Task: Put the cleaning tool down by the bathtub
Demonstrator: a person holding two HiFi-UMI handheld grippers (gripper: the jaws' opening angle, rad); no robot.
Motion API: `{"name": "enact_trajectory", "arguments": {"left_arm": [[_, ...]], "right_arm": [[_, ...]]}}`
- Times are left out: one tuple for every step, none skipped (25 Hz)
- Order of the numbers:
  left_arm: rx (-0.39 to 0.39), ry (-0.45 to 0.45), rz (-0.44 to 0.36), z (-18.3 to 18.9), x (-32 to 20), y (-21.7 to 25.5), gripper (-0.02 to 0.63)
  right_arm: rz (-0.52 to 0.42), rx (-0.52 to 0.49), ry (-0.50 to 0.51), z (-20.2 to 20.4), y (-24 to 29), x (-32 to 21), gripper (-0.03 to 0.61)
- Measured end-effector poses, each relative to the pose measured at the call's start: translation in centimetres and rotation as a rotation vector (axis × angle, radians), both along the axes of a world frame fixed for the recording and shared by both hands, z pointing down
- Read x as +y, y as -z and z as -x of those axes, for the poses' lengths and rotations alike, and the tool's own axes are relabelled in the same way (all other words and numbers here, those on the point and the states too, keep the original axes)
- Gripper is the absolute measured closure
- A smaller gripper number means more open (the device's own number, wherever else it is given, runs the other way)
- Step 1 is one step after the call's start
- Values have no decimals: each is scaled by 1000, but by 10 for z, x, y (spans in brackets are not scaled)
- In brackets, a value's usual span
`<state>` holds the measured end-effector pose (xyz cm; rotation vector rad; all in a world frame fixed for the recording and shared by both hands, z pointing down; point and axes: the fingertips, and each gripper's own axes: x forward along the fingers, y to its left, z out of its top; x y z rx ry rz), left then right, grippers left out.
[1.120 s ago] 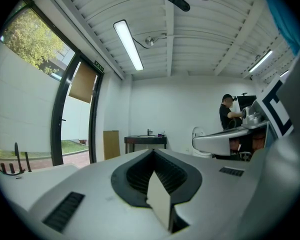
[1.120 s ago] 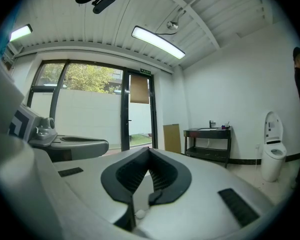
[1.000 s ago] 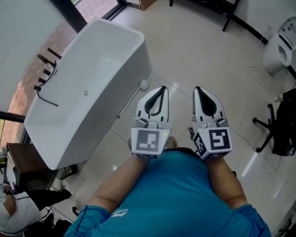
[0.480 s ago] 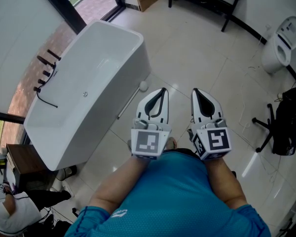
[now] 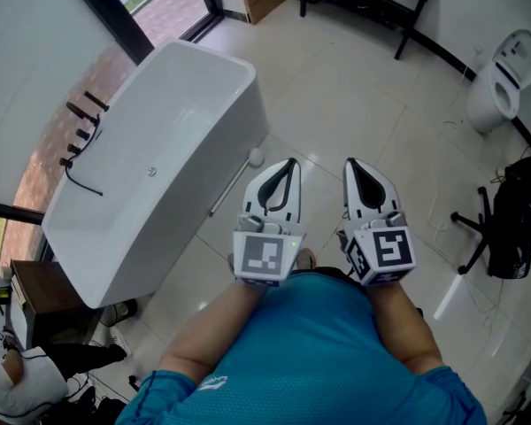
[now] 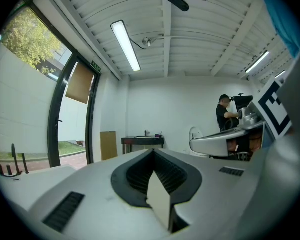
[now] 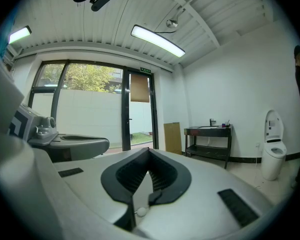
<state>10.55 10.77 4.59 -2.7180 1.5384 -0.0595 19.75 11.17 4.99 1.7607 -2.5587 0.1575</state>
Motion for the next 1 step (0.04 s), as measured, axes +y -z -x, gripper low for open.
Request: {"name": "enact_trajectory", "arguments": {"left_arm": [[-1,-2,-1,0,0,0,614]], "right_arm": [[1,0,0,0,0,0,577]]}}
